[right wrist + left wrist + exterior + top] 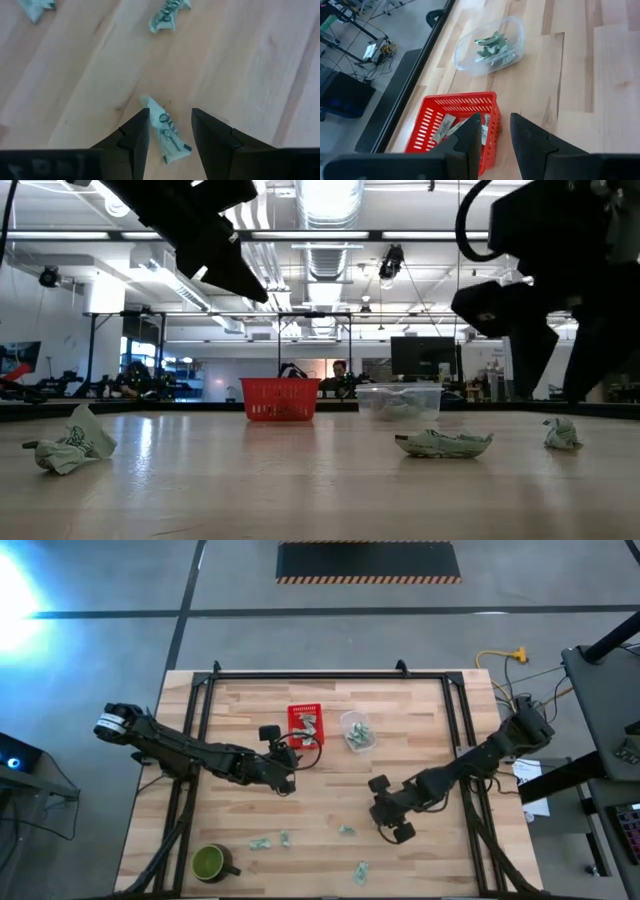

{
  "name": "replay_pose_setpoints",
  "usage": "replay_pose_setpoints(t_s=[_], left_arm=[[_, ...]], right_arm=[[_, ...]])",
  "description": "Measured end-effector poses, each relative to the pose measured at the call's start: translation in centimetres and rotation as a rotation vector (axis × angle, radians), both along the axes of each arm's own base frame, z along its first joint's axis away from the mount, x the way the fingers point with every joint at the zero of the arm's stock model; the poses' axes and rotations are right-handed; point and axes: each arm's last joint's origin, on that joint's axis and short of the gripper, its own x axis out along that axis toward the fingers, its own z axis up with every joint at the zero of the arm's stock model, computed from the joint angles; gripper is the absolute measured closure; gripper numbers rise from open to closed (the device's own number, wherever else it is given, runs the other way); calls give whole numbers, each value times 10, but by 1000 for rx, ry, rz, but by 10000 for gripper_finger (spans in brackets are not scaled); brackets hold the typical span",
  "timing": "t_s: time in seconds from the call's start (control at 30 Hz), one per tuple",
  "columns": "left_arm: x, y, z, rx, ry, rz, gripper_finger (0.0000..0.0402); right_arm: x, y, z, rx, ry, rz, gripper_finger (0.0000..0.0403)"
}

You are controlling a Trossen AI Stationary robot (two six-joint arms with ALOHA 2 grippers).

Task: Pick and place items into bin
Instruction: Put the white stevia packet into the transparent bin

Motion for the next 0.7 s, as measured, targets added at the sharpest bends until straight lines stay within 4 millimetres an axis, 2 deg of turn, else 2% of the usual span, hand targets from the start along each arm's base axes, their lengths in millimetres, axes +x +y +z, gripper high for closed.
replay_pose_setpoints(t_s=[0.33,0.7], left_arm=[[0,0,0,-3,1,-4,315],[0,0,-1,-2,4,-4,315]], right_arm=[[-2,-1,-7,9,39,-34,222],[-8,-4,-15,20,65,-99,221]])
